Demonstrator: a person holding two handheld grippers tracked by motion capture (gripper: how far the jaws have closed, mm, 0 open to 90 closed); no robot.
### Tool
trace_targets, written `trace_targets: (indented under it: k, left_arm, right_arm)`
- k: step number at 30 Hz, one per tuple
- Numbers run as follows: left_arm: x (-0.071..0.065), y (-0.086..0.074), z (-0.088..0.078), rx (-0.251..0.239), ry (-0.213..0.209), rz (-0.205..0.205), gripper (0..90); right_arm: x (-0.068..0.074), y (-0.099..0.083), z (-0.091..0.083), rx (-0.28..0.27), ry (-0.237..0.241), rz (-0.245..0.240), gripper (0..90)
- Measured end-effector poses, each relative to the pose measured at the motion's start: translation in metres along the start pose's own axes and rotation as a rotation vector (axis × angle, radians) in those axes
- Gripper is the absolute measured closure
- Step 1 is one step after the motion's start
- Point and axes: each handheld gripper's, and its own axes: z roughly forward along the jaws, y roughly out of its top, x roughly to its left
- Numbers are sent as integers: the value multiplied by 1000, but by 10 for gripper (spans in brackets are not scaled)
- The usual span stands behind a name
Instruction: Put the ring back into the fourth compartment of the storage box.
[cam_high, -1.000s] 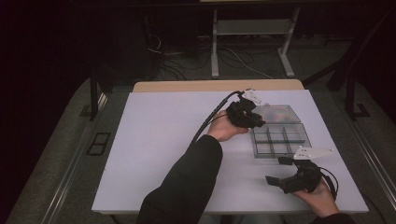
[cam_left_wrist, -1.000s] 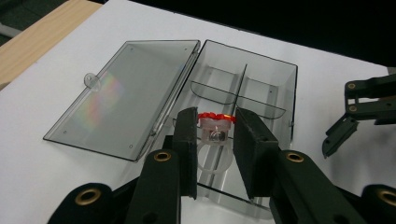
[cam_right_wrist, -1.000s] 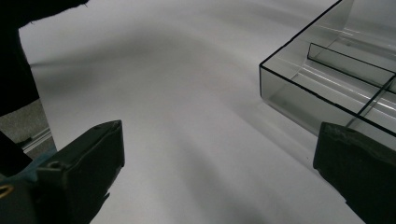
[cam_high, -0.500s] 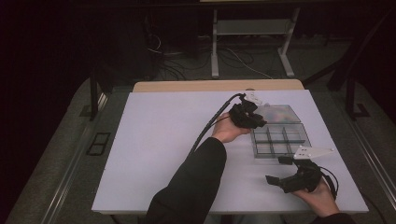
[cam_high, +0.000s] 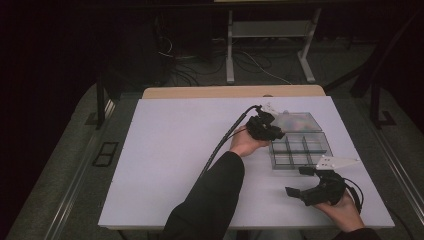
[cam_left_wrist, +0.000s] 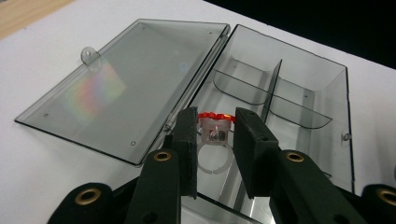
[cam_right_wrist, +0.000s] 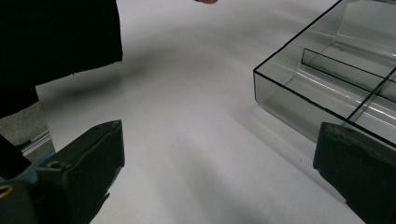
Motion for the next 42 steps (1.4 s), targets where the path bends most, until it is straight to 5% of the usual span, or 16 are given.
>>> trace_targets:
  k: [24,32,42]
  left_arm:
    - [-2,-14,21,12,-50,-55,638]
    - [-6,-7,9,3,-56,-39,526]
    - [-13,4,-27,16,-45,-25,297]
  right_arm:
    - [0,0,1,7,5,-4,14]
    - [0,0,1,2,3,-7,14]
    - [0,0,0,0,-2,-1,14]
